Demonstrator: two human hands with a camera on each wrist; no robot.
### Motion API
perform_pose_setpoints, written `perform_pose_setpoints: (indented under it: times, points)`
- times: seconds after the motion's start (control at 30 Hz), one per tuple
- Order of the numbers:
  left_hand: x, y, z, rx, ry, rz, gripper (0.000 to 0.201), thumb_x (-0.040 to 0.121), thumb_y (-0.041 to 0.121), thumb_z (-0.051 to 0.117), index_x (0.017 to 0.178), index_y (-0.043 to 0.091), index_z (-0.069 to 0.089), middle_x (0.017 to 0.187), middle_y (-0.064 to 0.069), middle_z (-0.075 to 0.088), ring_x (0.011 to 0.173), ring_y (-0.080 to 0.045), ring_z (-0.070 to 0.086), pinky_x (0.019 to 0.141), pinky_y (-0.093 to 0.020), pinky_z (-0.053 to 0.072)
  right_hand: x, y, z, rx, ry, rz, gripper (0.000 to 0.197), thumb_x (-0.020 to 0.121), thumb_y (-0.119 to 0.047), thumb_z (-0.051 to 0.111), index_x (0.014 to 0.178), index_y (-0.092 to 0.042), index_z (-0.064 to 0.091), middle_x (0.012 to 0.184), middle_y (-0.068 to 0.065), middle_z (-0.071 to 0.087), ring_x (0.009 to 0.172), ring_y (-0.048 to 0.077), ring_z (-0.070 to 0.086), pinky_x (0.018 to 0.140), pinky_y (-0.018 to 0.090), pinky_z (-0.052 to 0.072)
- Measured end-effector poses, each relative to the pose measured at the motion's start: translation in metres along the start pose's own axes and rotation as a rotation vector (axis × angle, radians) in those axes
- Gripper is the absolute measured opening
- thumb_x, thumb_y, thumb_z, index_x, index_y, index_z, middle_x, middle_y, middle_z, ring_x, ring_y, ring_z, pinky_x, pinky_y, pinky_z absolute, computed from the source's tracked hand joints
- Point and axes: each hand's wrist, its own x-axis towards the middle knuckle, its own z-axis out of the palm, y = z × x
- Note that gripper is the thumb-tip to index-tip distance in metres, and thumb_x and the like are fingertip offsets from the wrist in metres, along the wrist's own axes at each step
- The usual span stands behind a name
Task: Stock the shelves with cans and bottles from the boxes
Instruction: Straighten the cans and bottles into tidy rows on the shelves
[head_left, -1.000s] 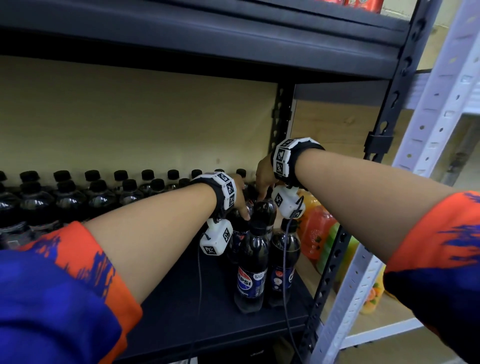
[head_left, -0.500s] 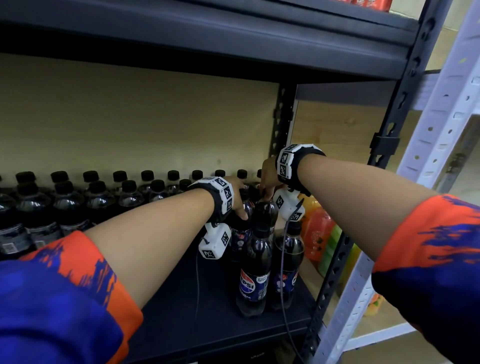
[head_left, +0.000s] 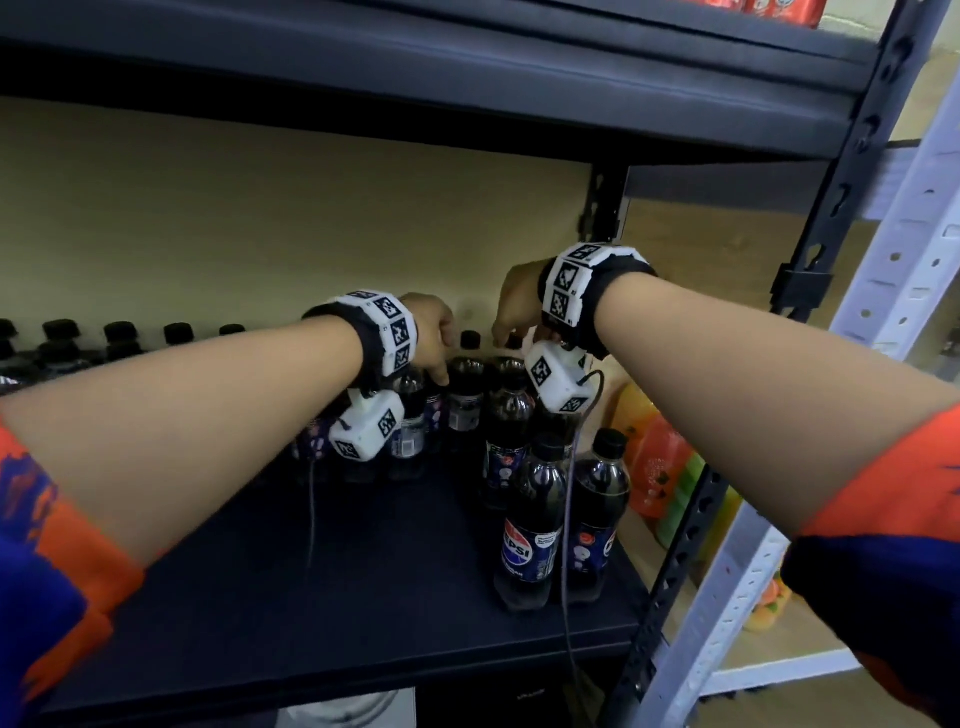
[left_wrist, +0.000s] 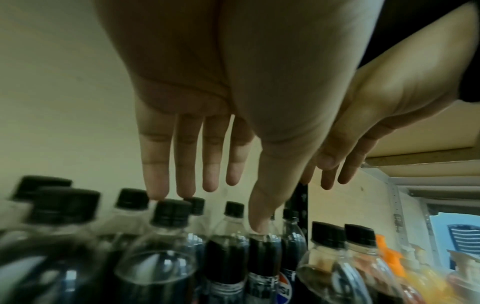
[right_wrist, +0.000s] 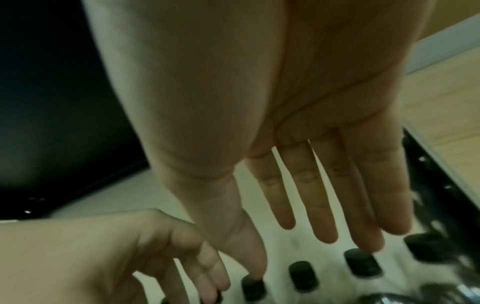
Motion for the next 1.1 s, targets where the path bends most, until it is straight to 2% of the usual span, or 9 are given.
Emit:
perform_pose_setpoints:
  times: [0.13,0.2,0.3,0.4,0.57,0.77,0.83,0.93,1.1]
  points:
    - [-0.013,-0.035,0.0,-0.013,0.111,-0.075,0.052,0.071,0.034,0.089,0.113,0.016,0.065,0.106,-0.001,0.068,0.094,-0.024,0.064,0.079,-0.032,0.054,-0.004,-0.032,0.005,0.122,0.091,-0.02,0.047,0.051,-0.052,0.078,0.079,-0.014,0.075,0.074,0.005,0.076,0.067,0.03,0.075,0.071,0.05,0.062]
    - [-0.019,-0.05,0.007,-0.026,0.175,-0.101,0.049,0.074,0.034,0.085,0.114,0.014,0.064,0.107,-0.004,0.068,0.091,-0.026,0.064,0.075,-0.032,0.053,-0.001,-0.047,0.015,0.147,0.148,-0.025,0.051,0.043,-0.056,0.072,0.07,-0.013,0.072,0.063,0.002,0.072,0.059,0.026,0.071,0.07,0.042,0.06]
    - [-0.028,-0.065,0.02,-0.033,0.259,-0.133,0.053,0.078,0.033,0.082,0.12,0.011,0.06,0.111,-0.011,0.065,0.095,-0.03,0.063,0.08,-0.038,0.056,-0.015,-0.069,0.032,0.198,0.196,-0.057,0.035,0.058,-0.048,0.071,0.059,-0.015,0.06,0.055,0.0,0.057,0.052,0.023,0.054,0.056,0.028,0.046]
    - [-0.033,-0.076,0.035,-0.056,0.319,-0.167,0.06,0.08,0.031,0.08,0.128,0.006,0.053,0.116,-0.016,0.061,0.103,-0.035,0.061,0.085,-0.042,0.055,-0.022,-0.082,0.05,0.31,0.209,-0.077,0.031,0.079,-0.037,0.07,0.069,-0.015,0.051,0.065,0.001,0.052,0.056,0.021,0.048,0.05,0.025,0.037]
    - [-0.039,-0.086,0.067,-0.145,0.315,-0.201,0.055,0.073,0.029,0.081,0.116,0.007,0.054,0.116,-0.018,0.059,0.103,-0.037,0.061,0.08,-0.037,0.05,-0.018,-0.101,0.085,0.367,0.213,-0.058,0.02,0.087,-0.029,0.067,0.078,-0.014,0.058,0.078,0.002,0.065,0.059,0.017,0.057,0.046,0.022,0.038]
    - [-0.041,-0.092,0.081,-0.233,0.331,-0.187,0.063,0.079,0.021,0.078,0.131,0.008,0.046,0.113,-0.018,0.064,0.102,-0.038,0.064,0.081,-0.041,0.055,-0.014,-0.111,0.107,0.358,0.168,-0.008,0.015,0.096,-0.022,0.059,0.102,-0.008,0.06,0.111,0.011,0.066,0.095,0.028,0.063,0.08,0.032,0.054]
    - [-0.042,-0.092,0.082,-0.246,0.331,-0.186,0.068,0.079,0.021,0.079,0.135,0.009,0.043,0.112,-0.017,0.065,0.101,-0.037,0.065,0.082,-0.043,0.056,-0.008,-0.115,0.111,0.372,0.149,-0.001,0.025,0.096,-0.021,0.059,0.115,-0.004,0.062,0.12,0.014,0.066,0.108,0.03,0.065,0.094,0.035,0.054]
    - [-0.043,-0.092,0.082,-0.25,0.345,-0.168,0.07,0.078,0.024,0.081,0.132,0.007,0.041,0.111,-0.017,0.065,0.099,-0.037,0.065,0.078,-0.042,0.055,0.001,-0.119,0.116,0.436,0.192,0.012,0.034,0.095,-0.022,0.061,0.123,-0.002,0.058,0.125,0.015,0.063,0.115,0.03,0.062,0.098,0.035,0.053]
    - [-0.043,-0.094,0.082,-0.227,0.375,-0.147,0.078,0.073,0.021,0.087,0.129,0.006,0.035,0.119,-0.021,0.057,0.102,-0.038,0.062,0.077,-0.041,0.05,0.012,-0.119,0.126,0.611,0.24,0.09,0.079,0.082,-0.022,0.081,0.142,-0.004,0.033,0.136,0.012,0.054,0.123,0.029,0.058,0.081,0.028,0.044]
